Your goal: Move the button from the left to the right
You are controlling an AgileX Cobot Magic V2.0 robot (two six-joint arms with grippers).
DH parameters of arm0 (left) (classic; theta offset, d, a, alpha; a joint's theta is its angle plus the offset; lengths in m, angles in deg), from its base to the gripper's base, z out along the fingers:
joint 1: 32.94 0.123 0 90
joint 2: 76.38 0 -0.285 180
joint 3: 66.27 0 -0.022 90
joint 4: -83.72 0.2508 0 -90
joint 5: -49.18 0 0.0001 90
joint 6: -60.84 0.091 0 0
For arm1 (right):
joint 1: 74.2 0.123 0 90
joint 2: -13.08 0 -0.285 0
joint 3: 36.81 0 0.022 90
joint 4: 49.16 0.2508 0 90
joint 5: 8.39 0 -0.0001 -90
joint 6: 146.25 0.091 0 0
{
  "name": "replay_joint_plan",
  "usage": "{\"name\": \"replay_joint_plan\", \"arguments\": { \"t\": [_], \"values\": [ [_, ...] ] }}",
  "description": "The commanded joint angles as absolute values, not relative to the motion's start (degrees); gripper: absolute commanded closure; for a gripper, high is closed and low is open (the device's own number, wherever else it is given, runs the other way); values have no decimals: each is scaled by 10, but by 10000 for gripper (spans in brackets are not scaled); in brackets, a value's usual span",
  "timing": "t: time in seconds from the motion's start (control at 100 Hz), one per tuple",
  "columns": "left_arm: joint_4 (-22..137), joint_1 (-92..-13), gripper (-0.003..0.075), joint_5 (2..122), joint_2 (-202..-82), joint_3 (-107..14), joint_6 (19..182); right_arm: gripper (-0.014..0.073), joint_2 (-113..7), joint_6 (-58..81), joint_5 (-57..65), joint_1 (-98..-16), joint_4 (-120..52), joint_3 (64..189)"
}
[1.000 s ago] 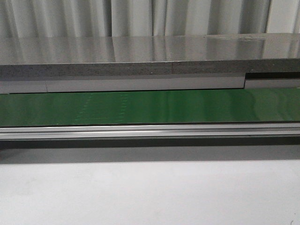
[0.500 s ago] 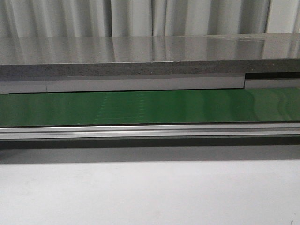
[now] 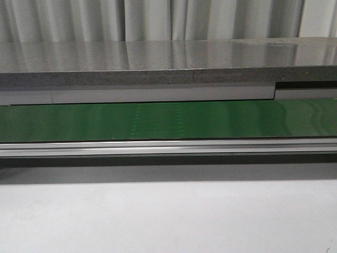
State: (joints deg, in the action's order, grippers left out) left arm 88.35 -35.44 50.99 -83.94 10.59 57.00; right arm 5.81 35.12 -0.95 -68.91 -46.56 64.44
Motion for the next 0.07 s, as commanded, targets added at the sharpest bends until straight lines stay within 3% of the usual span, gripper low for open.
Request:
{"name": "replay_joint_plan", "arguments": {
  "t": [0.0, 0.06],
  "values": [
    [884, -353, 739, 460, -820, 132, 565, 662, 67, 349, -60, -690, -471, 655],
    [884, -353, 739, 460, -820, 132, 565, 662, 67, 349, -60, -690, -471, 655]
  ]
}}
